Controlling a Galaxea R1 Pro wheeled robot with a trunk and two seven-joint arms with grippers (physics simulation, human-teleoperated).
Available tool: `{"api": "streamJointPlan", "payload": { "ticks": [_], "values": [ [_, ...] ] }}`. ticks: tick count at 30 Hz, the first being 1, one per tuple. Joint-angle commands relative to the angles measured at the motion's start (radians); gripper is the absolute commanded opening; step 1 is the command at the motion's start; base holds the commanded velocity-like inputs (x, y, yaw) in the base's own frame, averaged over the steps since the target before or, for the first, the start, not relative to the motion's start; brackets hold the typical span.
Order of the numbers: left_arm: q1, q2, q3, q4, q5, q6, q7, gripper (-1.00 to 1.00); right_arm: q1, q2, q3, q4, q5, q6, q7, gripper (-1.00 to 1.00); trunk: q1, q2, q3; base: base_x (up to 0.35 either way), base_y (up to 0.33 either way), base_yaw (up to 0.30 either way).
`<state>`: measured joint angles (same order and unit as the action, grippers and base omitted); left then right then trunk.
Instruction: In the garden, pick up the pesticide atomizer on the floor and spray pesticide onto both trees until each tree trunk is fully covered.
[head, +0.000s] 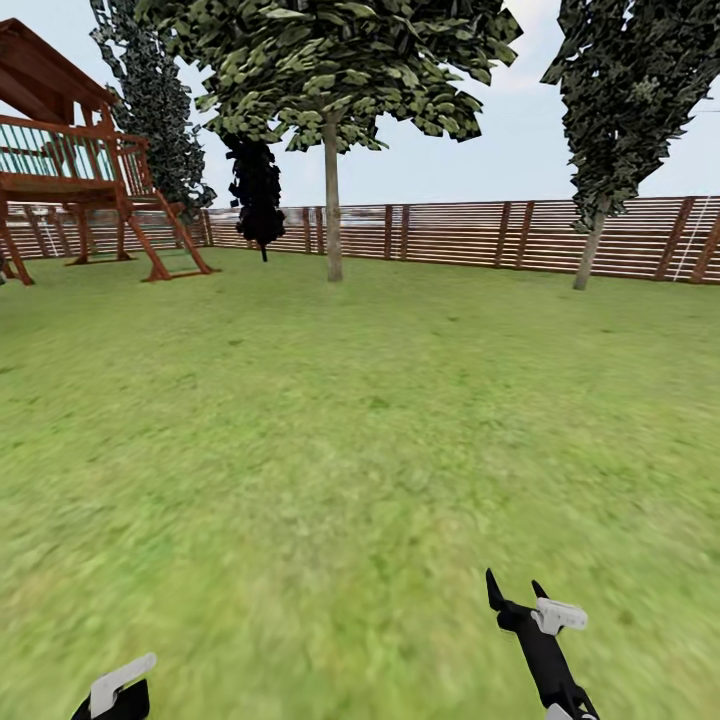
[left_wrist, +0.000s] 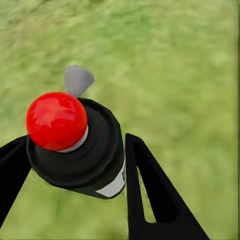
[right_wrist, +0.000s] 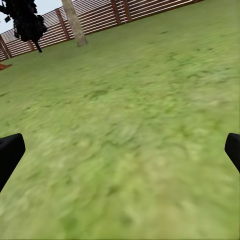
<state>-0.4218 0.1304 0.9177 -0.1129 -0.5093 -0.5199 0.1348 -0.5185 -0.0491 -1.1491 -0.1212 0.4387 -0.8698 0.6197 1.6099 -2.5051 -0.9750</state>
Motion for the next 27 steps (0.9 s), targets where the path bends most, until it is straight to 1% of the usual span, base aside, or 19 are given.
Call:
{"api": "streamJointPlan", "payload": {
  "ticks": [1,27],
  "values": [
    [0.000,0.000,0.000,0.000,0.000,0.000,0.000,-1.00,0.000,0.000,0.000,0.000,0.000,0.000,0.000,1.00,0.000,0.000,0.000,0.331,0.000,0.000],
    [0.000,0.000,0.000,0.000,0.000,0.000,0.000,-1.00,0.000,0.000,0.000,0.000,0.000,0.000,0.000,1.00,0.000,0.000,0.000,0.331,0.000,0.000]
  ]
}}
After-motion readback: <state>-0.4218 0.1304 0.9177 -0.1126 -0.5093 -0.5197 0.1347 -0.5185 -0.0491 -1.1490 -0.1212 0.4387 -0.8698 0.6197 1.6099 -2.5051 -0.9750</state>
